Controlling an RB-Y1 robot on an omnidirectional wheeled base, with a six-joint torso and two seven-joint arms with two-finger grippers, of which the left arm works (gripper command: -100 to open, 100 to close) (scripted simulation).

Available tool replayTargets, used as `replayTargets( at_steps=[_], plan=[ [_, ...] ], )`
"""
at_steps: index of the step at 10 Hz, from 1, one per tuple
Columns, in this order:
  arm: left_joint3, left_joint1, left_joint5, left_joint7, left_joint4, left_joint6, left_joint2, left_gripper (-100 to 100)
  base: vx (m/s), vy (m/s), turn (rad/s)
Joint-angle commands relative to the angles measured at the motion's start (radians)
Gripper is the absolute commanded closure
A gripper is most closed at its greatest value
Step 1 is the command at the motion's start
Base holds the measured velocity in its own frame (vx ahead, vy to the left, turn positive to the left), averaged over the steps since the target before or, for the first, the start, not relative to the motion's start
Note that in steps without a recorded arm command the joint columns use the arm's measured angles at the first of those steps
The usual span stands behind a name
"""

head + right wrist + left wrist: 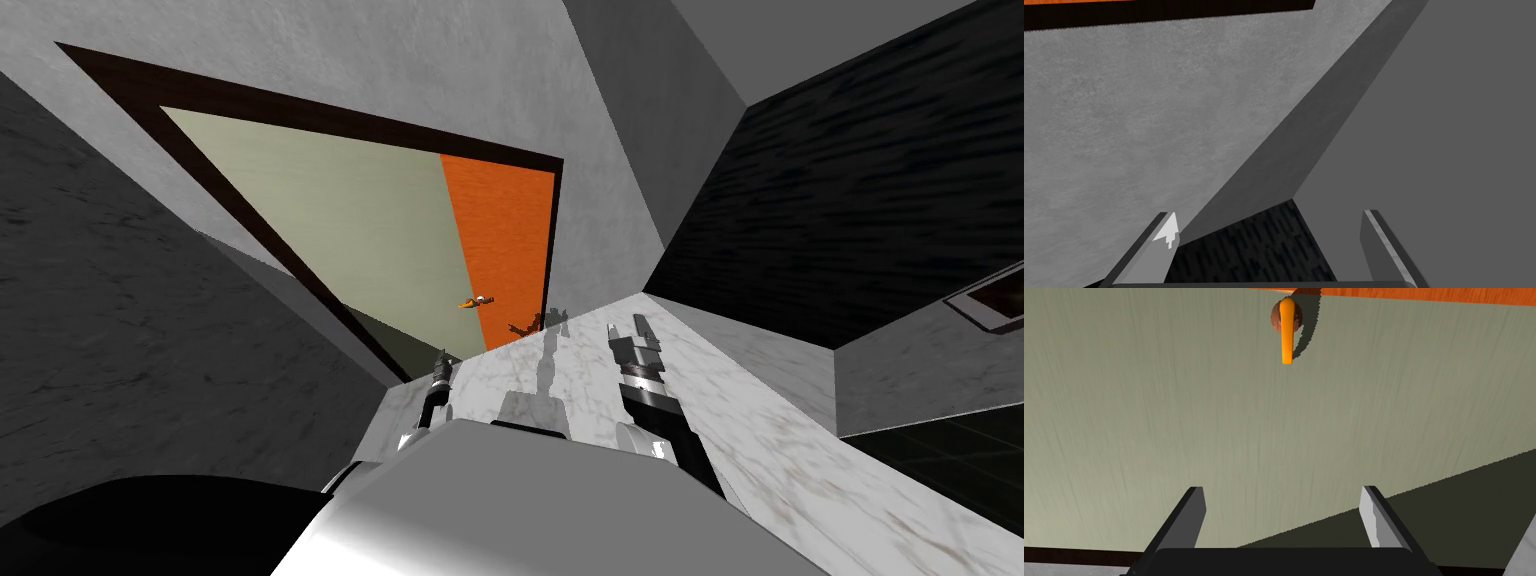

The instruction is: Pull the door open

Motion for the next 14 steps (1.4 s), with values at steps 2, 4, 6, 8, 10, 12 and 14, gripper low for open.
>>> replayTargets(
  at_steps=[2, 4, 6, 8, 10, 12, 14],
  plan=[
    [0.001, -0.008, 0.006, -0.007, 0.006, 0.002, -0.002, -100, 0.207, 0.058, -0.009],
    [0.001, -0.013, 0.010, -0.011, 0.009, 0.003, -0.003, -100, 0.179, 0.054, -0.001],
    [0.002, -0.018, 0.013, -0.015, 0.013, 0.004, -0.004, -100, 0.195, 0.070, -0.001],
    [0.002, -0.023, 0.017, -0.019, 0.017, 0.005, -0.005, -100, 0.173, 0.049, -0.002],
    [0.002, -0.026, 0.019, -0.022, 0.019, 0.005, -0.006, -100, 0.194, 0.052, 0.006],
    [0.003, -0.029, 0.021, -0.024, 0.021, 0.006, -0.007, -100, 0.204, 0.051, 0.009],
    [0.003, -0.032, 0.024, -0.027, 0.024, 0.006, -0.007, -100, 0.197, 0.072, 0.009]
  ],
)
